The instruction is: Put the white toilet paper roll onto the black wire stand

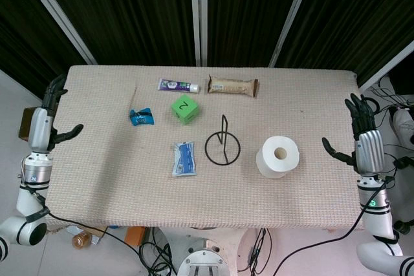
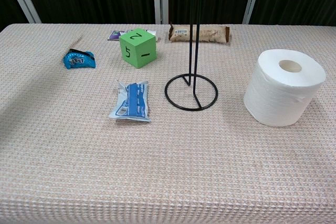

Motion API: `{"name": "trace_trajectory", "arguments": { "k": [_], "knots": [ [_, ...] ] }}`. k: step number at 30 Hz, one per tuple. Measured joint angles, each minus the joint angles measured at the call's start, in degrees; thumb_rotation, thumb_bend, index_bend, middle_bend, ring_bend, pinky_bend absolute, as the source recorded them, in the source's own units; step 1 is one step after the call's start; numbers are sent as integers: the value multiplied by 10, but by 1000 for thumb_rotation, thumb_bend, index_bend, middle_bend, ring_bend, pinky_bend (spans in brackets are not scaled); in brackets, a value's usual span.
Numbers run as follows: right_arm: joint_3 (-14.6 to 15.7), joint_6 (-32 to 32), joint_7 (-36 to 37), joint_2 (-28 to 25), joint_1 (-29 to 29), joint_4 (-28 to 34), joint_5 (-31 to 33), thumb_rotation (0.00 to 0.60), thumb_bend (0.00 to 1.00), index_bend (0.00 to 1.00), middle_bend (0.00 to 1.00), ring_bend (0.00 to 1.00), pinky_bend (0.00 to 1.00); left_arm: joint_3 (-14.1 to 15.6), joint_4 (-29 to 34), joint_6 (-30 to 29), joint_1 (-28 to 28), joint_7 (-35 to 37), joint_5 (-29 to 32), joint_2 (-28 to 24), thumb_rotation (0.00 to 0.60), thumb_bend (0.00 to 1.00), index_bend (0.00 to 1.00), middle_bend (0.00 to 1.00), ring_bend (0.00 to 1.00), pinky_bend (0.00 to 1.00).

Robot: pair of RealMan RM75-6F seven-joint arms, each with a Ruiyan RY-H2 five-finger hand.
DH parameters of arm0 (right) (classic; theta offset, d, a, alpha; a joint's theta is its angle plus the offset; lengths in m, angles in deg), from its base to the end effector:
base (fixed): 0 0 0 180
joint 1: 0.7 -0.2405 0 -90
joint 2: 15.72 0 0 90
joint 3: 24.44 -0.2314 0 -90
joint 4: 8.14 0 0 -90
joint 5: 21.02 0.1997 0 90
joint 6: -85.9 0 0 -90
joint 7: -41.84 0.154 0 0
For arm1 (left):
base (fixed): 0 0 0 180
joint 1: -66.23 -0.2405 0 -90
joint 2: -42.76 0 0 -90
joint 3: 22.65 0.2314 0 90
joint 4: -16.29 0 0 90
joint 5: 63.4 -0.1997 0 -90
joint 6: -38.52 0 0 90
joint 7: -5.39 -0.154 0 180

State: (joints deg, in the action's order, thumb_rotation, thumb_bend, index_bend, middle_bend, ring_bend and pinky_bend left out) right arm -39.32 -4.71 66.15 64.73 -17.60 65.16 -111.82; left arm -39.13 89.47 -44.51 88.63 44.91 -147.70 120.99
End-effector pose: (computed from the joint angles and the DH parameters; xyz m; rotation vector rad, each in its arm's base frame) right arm -0.2356 -0.2782 0.1456 1.2479 -0.8265 1.5732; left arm -0.2310 0.3157 0.1537 -1.1662 -1.0802 -1.7207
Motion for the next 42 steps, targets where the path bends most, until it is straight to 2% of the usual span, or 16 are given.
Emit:
{"name": "trace_trajectory", "arguments": {
  "k": [9,18,22,28,35,42],
  "knots": [
    [13,8,16,-1,-7,-11,9,600,166,0,0,0,0,11,1,1,3,-1,-1,-8,162,0,68,33,32,210],
    [36,14,24,-14,6,19,13,600,170,0,0,0,0,28,34,12,3,-22,-12,-33,162,0,68,33,32,210],
    [61,58,24,-38,13,51,24,600,133,0,0,0,0,41,43,28,4,-56,-15,-44,161,0,69,44,32,210],
    [111,137,33,-57,29,103,52,600,41,0,0,0,0,74,82,100,7,-104,-8,-78,164,0,68,50,32,210],
    [129,188,92,-21,29,66,67,600,0,0,0,0,0,103,102,130,6,-193,4,-87,159,0,68,50,32,209],
    [119,210,147,8,9,32,64,600,0,0,0,0,0,114,94,122,-1,-238,1,-77,160,0,68,49,32,209]
  ]
}}
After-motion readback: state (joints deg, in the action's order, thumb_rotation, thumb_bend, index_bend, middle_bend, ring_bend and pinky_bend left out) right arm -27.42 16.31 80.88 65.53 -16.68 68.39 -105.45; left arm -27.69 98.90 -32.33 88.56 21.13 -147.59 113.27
